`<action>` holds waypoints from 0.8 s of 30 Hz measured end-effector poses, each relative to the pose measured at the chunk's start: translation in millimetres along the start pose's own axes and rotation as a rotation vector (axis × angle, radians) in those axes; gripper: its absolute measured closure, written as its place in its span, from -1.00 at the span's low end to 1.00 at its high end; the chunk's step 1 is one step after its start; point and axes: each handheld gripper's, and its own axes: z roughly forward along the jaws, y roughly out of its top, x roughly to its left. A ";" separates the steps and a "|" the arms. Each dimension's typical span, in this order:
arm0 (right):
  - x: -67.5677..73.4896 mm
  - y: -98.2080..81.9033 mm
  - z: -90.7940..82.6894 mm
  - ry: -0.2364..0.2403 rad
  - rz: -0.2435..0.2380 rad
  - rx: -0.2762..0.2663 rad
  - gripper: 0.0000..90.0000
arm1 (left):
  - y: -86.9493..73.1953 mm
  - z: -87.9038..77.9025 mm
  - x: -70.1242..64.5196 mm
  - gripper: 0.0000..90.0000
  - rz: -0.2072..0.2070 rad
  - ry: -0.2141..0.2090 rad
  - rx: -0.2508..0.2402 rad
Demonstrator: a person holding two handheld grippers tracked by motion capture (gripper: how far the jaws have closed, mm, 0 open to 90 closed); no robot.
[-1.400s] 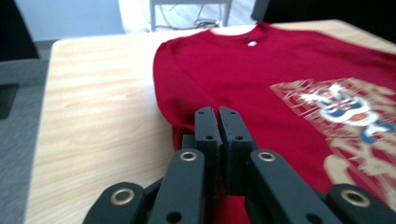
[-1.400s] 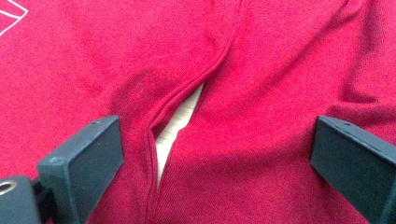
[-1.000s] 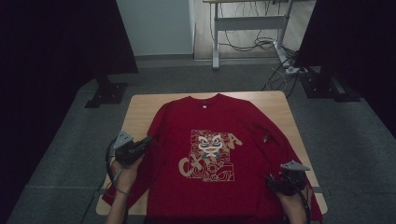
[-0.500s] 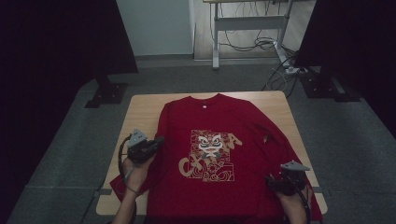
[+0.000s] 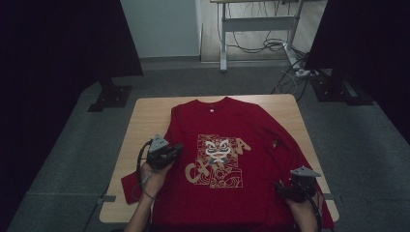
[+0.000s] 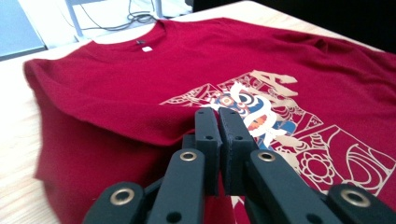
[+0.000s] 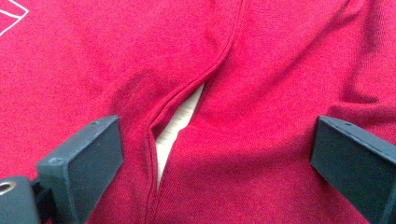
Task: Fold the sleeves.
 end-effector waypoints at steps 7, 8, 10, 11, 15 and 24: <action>0.0 0.0 0.1 0.000 0.000 0.000 -0.94 | -4.5 23.4 -13.1 0.94 0.021 -0.026 0.043; 0.0 0.0 0.0 0.000 -0.001 0.000 -0.94 | -5.5 26.2 -14.3 0.94 0.020 -0.028 0.048; 0.0 0.0 0.1 0.001 -0.001 0.000 -0.94 | -5.5 26.2 -14.3 0.94 0.020 -0.028 0.048; 0.0 0.0 0.1 0.001 -0.001 0.000 -0.94 | -5.5 26.2 -14.3 0.94 0.020 -0.028 0.048; 0.0 0.0 0.1 0.001 -0.001 0.000 -0.94 | -13.3 41.5 -18.8 0.94 0.020 -0.034 0.084; 0.0 0.1 0.1 0.001 -0.002 0.000 -0.94 | -28.7 59.7 -19.8 0.94 0.028 -0.019 0.153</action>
